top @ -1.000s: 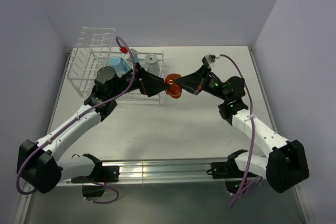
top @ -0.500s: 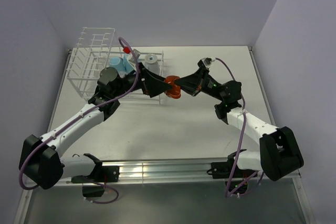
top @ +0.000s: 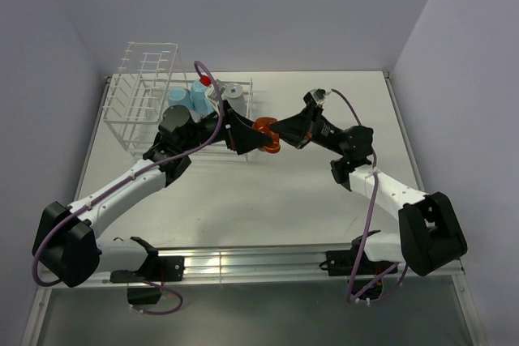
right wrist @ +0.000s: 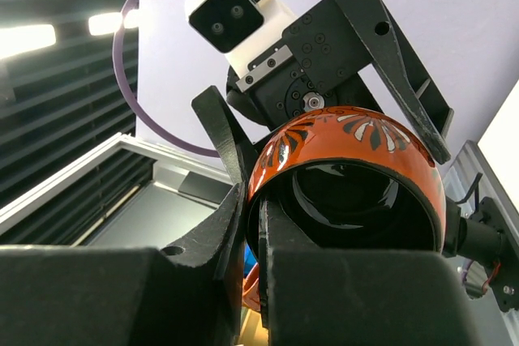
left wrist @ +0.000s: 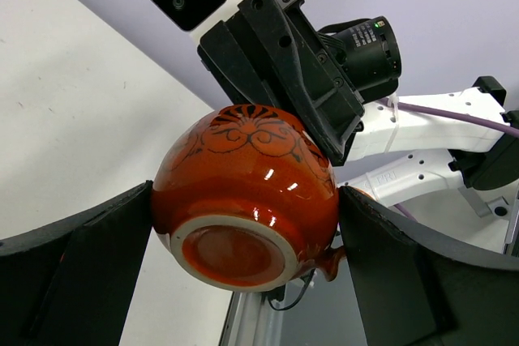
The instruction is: Load the cups into the dish rack
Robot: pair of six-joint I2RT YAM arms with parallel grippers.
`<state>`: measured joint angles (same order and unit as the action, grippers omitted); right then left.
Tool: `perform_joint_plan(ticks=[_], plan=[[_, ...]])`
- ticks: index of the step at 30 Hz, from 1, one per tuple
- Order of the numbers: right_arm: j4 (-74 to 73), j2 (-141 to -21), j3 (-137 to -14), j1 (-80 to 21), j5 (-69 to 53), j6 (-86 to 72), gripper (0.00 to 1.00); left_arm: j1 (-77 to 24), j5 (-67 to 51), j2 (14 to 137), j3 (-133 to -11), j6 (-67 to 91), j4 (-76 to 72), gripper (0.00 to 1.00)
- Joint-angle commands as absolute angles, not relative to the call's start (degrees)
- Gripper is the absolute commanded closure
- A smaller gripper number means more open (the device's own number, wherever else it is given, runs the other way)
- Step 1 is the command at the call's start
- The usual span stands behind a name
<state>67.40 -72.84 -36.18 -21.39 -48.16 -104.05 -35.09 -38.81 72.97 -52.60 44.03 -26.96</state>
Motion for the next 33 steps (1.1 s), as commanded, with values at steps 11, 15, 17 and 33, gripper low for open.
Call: perform_joint_plan(ticks=[11,15,17,33], plan=[[79.9,-75.6,-37.7,-22.8,-46.8,-108.8,1.0,-36.4,-41.1,74.9,-53.5,43.6,-30.4,0.01],[80.5,-75.9,-37.9,-23.1,-47.1,-109.2,1.0,-36.4,-41.3,75.1,-53.2,44.0,-31.3,0.01],[80.4,-76.0,-37.6,-23.1,-47.1,-109.0,1.0,-36.4,-41.4,75.2,-53.3,44.1,-31.6,0.01],[67.3,-72.8,-38.6,-23.0,-46.6,-98.9,0.99,-36.5,-41.0,72.9,-54.0,43.3,-28.0,1.0]])
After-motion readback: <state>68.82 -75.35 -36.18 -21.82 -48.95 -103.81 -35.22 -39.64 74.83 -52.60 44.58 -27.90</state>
